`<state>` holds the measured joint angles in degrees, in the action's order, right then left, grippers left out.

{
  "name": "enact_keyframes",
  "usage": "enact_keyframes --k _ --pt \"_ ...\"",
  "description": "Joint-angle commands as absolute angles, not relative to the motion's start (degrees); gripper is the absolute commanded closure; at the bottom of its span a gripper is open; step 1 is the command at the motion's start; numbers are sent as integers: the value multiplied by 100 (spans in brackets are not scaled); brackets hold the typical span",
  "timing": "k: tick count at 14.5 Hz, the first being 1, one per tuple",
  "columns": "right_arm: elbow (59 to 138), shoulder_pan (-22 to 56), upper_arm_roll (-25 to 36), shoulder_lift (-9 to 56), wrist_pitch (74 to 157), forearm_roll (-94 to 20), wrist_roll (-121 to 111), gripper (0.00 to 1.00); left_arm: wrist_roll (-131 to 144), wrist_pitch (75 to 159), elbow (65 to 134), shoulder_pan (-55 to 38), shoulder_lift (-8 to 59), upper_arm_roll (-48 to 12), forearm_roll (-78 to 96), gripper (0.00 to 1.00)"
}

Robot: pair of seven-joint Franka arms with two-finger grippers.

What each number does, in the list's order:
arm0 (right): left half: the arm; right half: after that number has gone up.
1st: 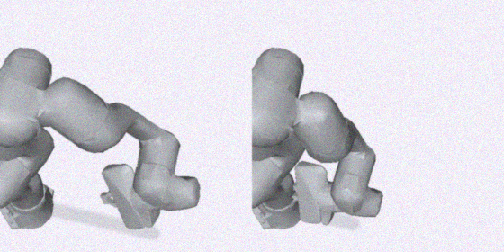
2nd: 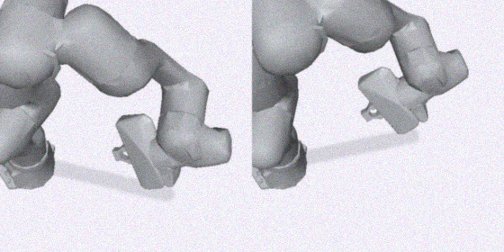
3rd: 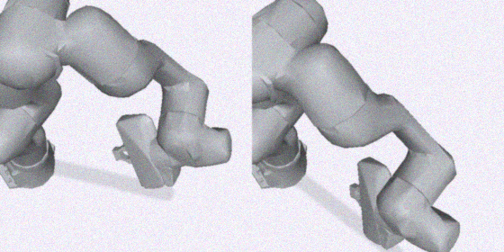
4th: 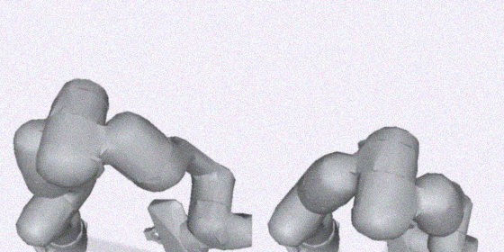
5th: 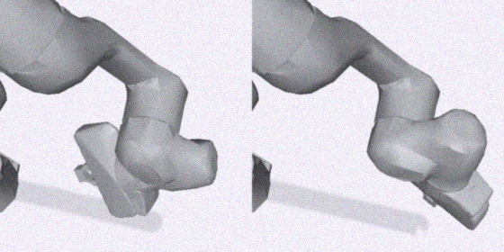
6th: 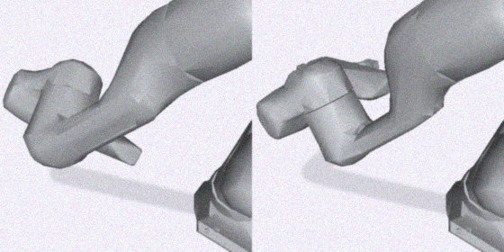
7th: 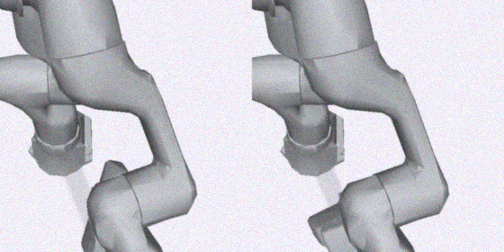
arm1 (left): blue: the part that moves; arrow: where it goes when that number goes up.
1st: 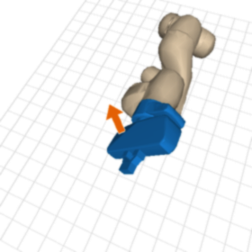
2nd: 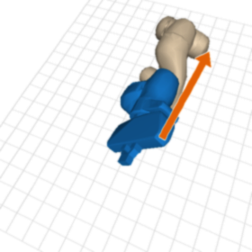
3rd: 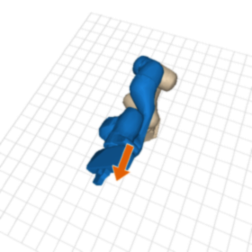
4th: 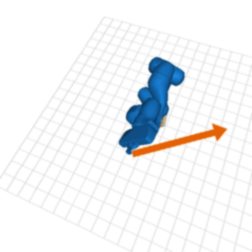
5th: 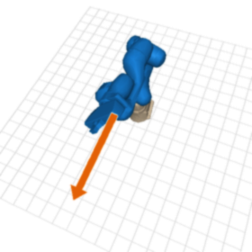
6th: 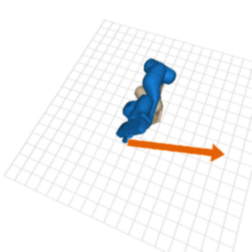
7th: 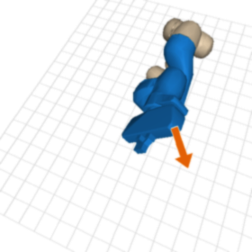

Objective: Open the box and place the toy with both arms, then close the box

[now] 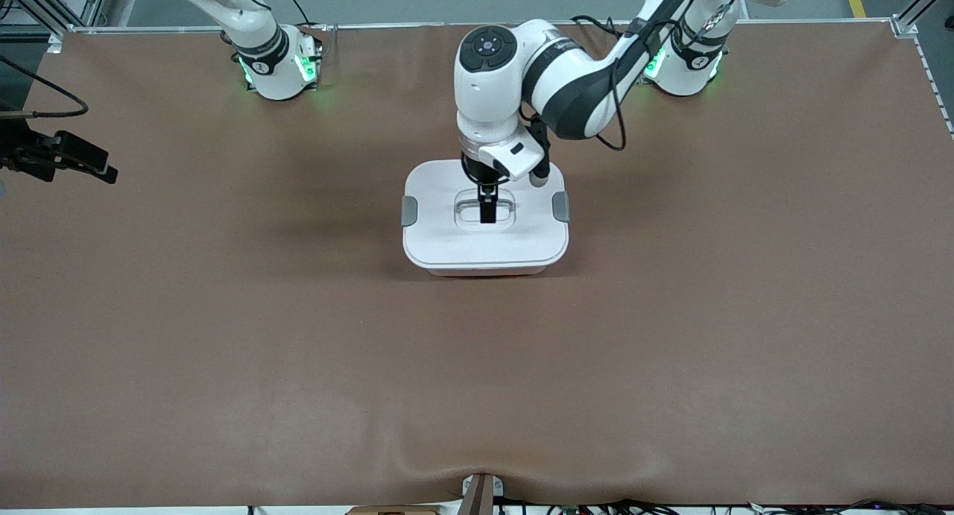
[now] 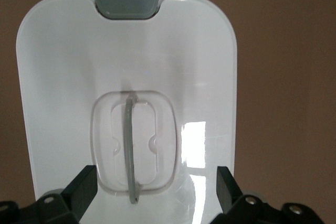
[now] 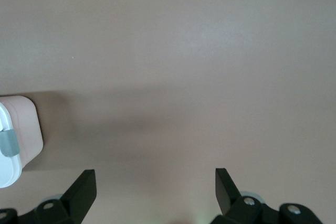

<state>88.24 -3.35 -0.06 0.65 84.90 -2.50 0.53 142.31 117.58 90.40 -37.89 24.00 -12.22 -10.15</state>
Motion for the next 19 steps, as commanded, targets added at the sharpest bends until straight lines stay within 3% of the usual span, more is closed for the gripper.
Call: enact_keyframes --k 1,19 --pt "8798 -334 44 9 8420 -334 141 0 13626 11453 8939 -3543 2347 -1222 -1090 0" --pt "8789 -237 18 9 8420 -272 141 0 8924 10837 8903 -1434 2013 -1231 -1028 0"
